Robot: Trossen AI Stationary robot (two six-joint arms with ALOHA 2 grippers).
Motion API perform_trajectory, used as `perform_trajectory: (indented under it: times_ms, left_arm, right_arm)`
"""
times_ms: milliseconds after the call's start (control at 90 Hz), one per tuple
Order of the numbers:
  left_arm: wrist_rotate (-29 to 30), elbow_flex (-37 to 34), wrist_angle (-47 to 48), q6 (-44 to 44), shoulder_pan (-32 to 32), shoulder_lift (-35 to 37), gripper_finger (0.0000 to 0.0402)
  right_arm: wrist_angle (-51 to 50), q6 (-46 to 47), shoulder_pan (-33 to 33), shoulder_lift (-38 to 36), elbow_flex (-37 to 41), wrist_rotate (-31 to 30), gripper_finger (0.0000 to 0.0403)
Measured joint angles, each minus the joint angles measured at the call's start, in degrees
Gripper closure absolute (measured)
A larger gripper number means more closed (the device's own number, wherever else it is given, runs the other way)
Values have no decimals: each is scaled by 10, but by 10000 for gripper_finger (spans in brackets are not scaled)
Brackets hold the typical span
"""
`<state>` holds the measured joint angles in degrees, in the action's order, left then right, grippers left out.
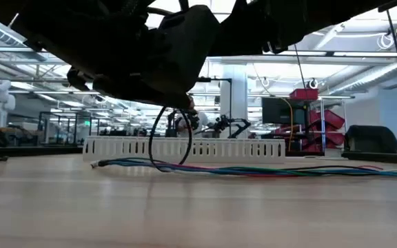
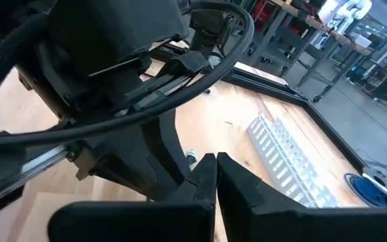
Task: Ziptie cables
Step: Assemble the cable wires with the together using a zip tie
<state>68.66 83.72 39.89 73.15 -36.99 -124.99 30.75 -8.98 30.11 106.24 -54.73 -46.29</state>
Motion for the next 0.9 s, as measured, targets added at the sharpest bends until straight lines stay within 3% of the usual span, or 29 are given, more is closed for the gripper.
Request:
perform_trajectory:
  times_ms: [311, 578, 822, 900]
  left_arm:
    - [-33, 1, 7, 83, -17, -51, 384]
    - [-42, 0, 119, 216, -39, -59, 384]
    - [-41, 0, 133, 239, -44, -59, 384]
    - [-52, 0, 130, 240, -44, -59, 384]
  right_arm:
    - [5, -142, -1, -6, 1, -41, 403]
    - [-10, -201, 44, -58, 1, -60, 403]
    - [-86, -228, 105, -84, 1, -183, 403]
    - [-100, -237, 103, -92, 1, -191, 403]
